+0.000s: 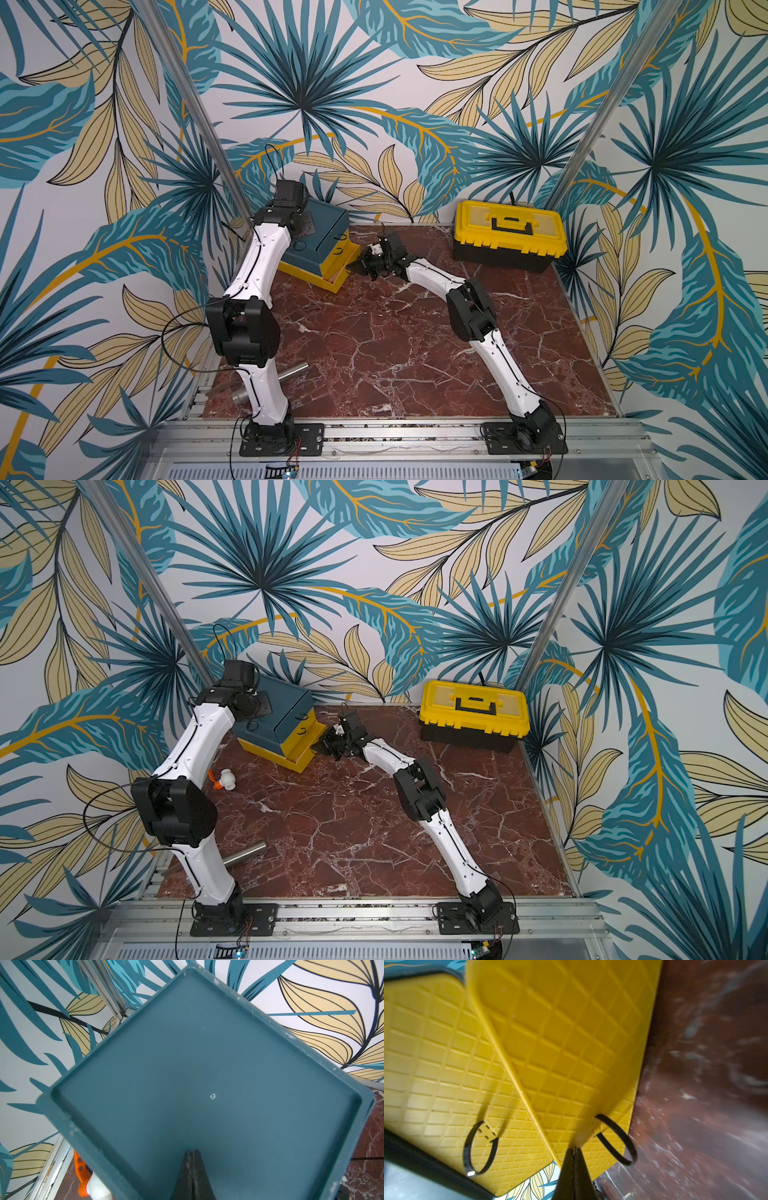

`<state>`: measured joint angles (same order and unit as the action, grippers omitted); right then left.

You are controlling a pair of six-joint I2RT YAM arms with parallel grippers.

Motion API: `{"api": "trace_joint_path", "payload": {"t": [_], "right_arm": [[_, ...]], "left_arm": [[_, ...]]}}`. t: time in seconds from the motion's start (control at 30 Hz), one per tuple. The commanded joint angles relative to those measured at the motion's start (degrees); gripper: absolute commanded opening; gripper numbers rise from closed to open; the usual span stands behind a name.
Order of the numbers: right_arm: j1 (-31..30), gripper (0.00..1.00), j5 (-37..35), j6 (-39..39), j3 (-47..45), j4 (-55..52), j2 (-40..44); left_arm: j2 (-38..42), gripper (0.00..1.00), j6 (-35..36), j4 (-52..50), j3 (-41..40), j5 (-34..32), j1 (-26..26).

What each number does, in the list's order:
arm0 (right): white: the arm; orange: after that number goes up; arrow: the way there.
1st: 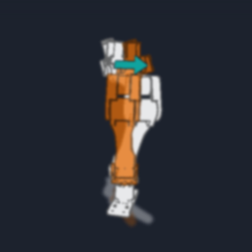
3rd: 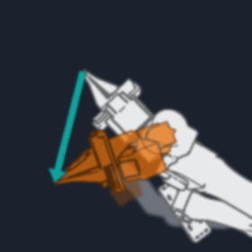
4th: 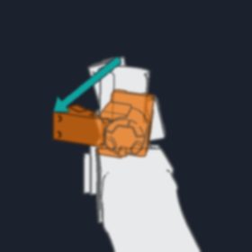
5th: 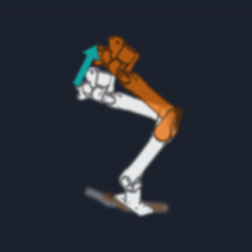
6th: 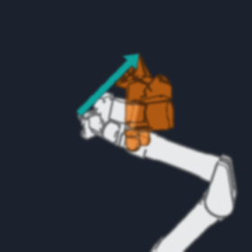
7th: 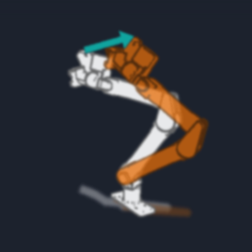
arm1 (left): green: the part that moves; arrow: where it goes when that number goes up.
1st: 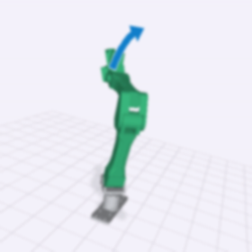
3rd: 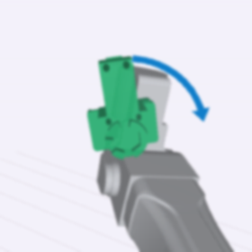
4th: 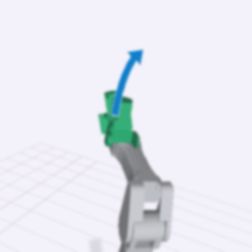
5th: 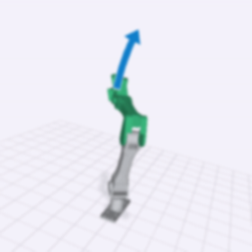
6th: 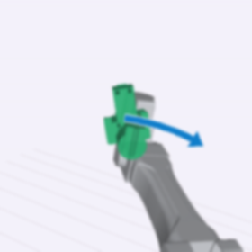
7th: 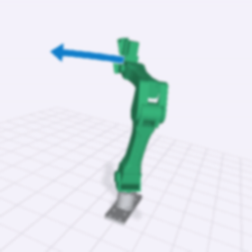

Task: Place the fruit knives into the drawer by color
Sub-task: Close the drawer of the storage box.

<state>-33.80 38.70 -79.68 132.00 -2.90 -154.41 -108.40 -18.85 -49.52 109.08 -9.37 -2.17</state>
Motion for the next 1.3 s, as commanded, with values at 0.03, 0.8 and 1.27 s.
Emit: {"api": "trace_joint_path", "payload": {"t": [0.03, 0.8, 1.27], "right_arm": [[-1.59, 0.00, 0.37, -3.06, 7.28, 1.09, -5.44], [3.97, 0.52, -3.79, 32.09, -21.38, -21.79, 34.64], [15.65, 1.00, -47.73, 65.59, -47.45, -39.40, 64.28]], "left_arm": [[-3.35, 0.00, -0.58, -9.72, -5.38, 3.68, 0.46], [17.50, 0.59, 2.24, -8.29, -10.10, 6.29, 0.33], [48.45, 1.00, 6.59, 43.74, -68.21, -2.14, 0.64]]}}
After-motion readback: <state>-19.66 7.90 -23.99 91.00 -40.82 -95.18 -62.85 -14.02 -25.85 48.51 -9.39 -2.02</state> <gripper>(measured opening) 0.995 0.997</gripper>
